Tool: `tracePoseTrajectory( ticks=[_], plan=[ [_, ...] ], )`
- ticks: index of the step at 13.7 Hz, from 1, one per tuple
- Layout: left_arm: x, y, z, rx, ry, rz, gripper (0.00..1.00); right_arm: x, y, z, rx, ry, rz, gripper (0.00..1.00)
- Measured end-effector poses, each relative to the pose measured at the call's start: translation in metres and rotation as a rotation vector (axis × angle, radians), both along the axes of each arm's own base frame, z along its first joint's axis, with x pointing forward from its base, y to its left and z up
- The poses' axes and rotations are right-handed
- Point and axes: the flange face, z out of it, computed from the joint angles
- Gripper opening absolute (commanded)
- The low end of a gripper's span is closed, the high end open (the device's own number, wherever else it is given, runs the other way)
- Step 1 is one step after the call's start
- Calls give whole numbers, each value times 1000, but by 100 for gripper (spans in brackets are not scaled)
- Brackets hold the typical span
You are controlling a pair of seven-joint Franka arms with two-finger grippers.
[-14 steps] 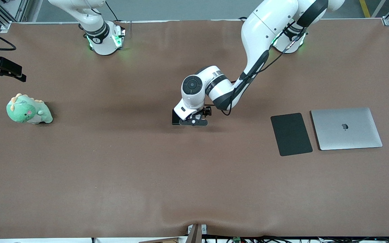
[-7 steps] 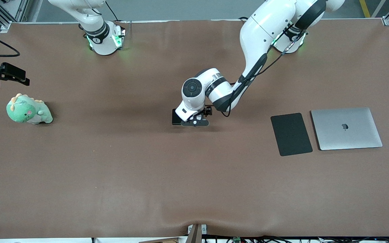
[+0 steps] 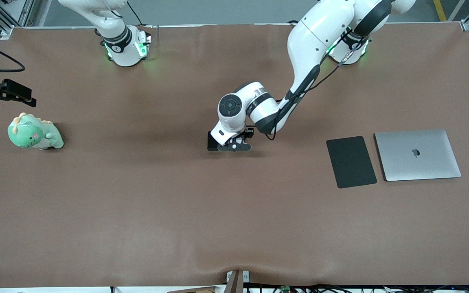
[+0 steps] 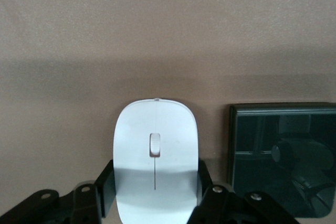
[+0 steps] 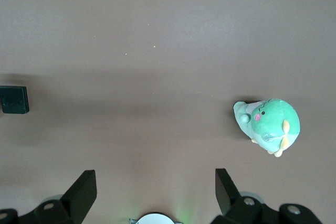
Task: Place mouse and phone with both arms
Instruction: 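Lift the mouse with the left gripper while the right gripper reaches the phone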
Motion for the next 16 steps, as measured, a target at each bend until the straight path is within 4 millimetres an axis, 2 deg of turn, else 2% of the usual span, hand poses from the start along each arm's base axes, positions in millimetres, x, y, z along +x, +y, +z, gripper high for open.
tracePoseTrajectory(
  ticks=[3,7,11,16],
  plan=[
    [0,0,1,-2,-2,3,0,14,-3,-12,-2,-22,-5,100],
    [3,-2,4,-8,-7,6,0,36,-4,-57,1,29,-4,100],
    [9,-3,14,-21,-22,13,0,40,11,-64,5,42,22,100],
    [25,7,32,-18,-35,36,0,51,20,-98,82,92,17,100]
  ],
)
